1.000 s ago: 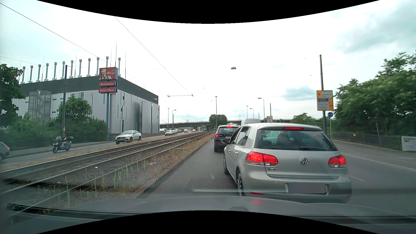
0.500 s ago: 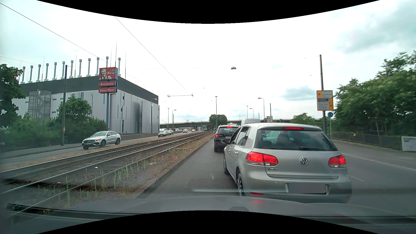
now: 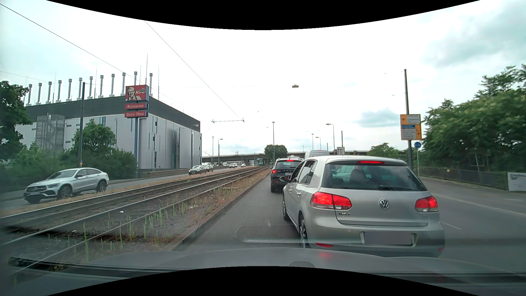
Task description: Follow the waypoints while adhering to traffic rules and regulations
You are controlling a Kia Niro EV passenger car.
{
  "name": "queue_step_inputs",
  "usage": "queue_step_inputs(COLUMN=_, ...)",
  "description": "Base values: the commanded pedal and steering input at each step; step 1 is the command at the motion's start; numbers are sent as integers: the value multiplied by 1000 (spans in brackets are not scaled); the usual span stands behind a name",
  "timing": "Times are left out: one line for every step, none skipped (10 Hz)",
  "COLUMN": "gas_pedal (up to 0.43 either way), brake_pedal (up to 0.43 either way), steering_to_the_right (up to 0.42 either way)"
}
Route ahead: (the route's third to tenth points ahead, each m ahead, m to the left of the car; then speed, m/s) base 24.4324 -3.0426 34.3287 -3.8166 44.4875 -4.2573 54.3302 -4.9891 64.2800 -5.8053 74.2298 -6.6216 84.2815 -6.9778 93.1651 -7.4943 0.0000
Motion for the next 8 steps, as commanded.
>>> queue_step_inputs(gas_pedal=0, brake_pedal=250, steering_to_the_right=1)
queue_step_inputs(gas_pedal=0, brake_pedal=244, steering_to_the_right=1)
queue_step_inputs(gas_pedal=0, brake_pedal=244, steering_to_the_right=1)
queue_step_inputs(gas_pedal=0, brake_pedal=244, steering_to_the_right=1)
queue_step_inputs(gas_pedal=0, brake_pedal=244, steering_to_the_right=1)
queue_step_inputs(gas_pedal=0, brake_pedal=244, steering_to_the_right=1)
queue_step_inputs(gas_pedal=0, brake_pedal=244, steering_to_the_right=1)
queue_step_inputs(gas_pedal=0, brake_pedal=244, steering_to_the_right=1)
